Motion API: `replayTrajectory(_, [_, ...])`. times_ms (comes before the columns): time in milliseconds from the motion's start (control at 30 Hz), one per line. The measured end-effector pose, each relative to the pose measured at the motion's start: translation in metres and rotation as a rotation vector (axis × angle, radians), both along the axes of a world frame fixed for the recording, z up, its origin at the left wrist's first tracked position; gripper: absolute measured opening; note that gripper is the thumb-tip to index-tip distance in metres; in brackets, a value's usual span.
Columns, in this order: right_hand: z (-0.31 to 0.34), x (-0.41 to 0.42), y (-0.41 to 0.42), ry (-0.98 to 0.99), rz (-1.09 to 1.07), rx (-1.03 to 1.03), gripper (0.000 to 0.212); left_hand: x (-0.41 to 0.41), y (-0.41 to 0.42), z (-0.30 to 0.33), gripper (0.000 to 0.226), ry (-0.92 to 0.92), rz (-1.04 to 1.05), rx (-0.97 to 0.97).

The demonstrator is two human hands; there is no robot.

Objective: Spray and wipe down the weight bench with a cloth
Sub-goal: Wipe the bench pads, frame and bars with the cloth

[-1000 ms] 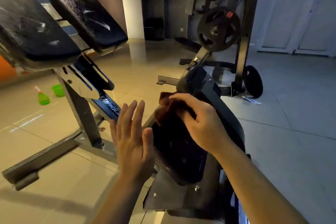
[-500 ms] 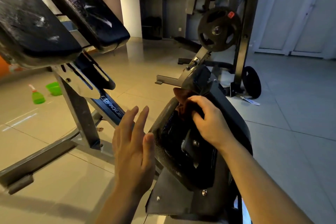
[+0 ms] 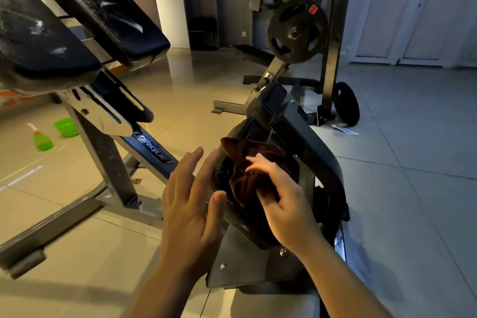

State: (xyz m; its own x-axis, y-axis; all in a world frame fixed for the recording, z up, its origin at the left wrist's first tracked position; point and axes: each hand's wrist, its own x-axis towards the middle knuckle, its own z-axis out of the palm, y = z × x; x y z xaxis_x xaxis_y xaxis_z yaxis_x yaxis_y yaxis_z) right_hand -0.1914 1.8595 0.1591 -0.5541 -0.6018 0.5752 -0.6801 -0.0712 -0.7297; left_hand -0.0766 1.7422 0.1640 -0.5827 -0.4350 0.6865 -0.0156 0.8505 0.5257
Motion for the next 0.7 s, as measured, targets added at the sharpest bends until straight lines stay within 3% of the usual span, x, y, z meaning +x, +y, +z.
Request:
replayTrajectory(67, [0.005, -0.026, -0.009, -0.082, -0.067, 0.008, 0.055, 0.002, 0.000, -0.001, 0.052, -0.020, -0.004, -0.012])
replayTrajectory(200, [0.009, -0.063, -0.015, -0.271, -0.113, 0.020, 0.054, 0.008, -0.007, -0.004, 0.058, -0.063, 0.038, 0.027])
replayTrajectory(367, [-0.019, -0.017, 0.012, -0.354, -0.082, -0.044, 0.049, 0.009, -0.005, 0.002, 0.060, -0.090, 0.035, 0.020])
replayTrajectory(533, [-0.035, 0.035, 0.038, -0.252, 0.016, -0.030, 0.046, 0.005, 0.015, 0.010, 0.060, -0.138, 0.005, -0.012])
replayTrajectory(700, [-0.038, -0.010, 0.031, -0.267, 0.053, -0.061, 0.048, 0.012, 0.036, 0.038, 0.060, -0.139, 0.019, -0.038])
